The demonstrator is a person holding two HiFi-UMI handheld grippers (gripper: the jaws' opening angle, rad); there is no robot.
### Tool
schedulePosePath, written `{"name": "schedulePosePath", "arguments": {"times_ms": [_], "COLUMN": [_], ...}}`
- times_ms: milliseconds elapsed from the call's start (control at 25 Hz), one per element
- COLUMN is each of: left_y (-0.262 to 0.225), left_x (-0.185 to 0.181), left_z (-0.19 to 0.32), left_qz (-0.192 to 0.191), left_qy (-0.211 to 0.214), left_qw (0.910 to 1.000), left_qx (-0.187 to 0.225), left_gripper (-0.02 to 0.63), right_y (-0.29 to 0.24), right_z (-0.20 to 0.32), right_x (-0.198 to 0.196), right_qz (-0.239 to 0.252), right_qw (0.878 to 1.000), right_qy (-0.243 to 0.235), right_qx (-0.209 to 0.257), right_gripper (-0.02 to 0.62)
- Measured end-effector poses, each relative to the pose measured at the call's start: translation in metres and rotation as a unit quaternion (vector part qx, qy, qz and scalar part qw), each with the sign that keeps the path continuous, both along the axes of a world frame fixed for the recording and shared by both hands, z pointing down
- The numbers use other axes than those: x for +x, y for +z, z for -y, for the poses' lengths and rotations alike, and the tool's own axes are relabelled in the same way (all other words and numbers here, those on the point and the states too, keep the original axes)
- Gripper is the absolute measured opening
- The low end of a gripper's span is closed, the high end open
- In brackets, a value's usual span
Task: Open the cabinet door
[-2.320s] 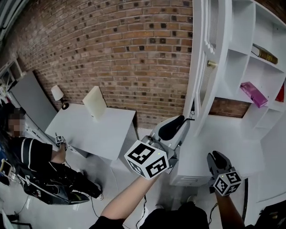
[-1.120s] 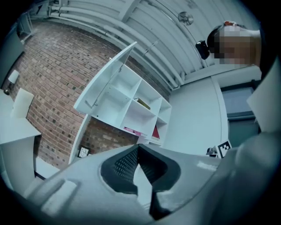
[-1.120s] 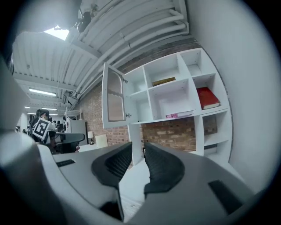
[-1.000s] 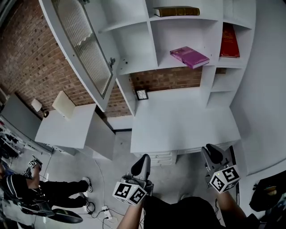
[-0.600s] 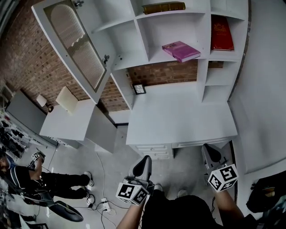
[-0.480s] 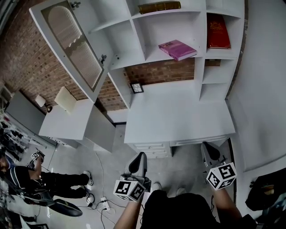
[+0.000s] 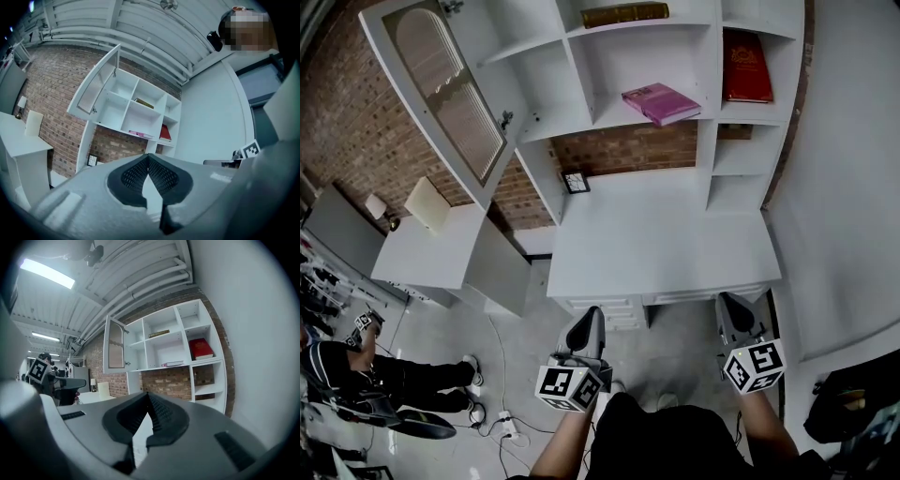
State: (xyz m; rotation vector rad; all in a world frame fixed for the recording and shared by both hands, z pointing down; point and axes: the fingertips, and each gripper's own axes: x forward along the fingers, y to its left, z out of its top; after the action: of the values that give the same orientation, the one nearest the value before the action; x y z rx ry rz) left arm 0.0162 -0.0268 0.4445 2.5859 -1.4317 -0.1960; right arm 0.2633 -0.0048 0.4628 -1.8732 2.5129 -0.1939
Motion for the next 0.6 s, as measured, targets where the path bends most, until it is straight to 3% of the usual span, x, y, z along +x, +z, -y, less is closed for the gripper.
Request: {"name": "schedulePosePath", "arguments": {"times_ms": [280,600], "left_y": [-0.0021,0.0021], "left_x": [0.0021,-0.005], "left_z": [0.0036,0.0041], "left_qz": [-0.011,0.001], "left_qy": [-0.002,-0.005], "left_qw": [0.9999,1.0], "left_qx": [-0.001,0.001], "left_gripper": [0.018,0.018], "right_y": [-0.0042,0.0029], "right_z": [0.0008,0.0025], "right_x": [0.0031,0.0027], "right_qz": [-0.033,-0.028], "right_qw": [0.999,1.0], "right_qy": [0.011,0.013], "right_qx": [0.005,-0.002], "right_gripper": [0.001,0.0]}}
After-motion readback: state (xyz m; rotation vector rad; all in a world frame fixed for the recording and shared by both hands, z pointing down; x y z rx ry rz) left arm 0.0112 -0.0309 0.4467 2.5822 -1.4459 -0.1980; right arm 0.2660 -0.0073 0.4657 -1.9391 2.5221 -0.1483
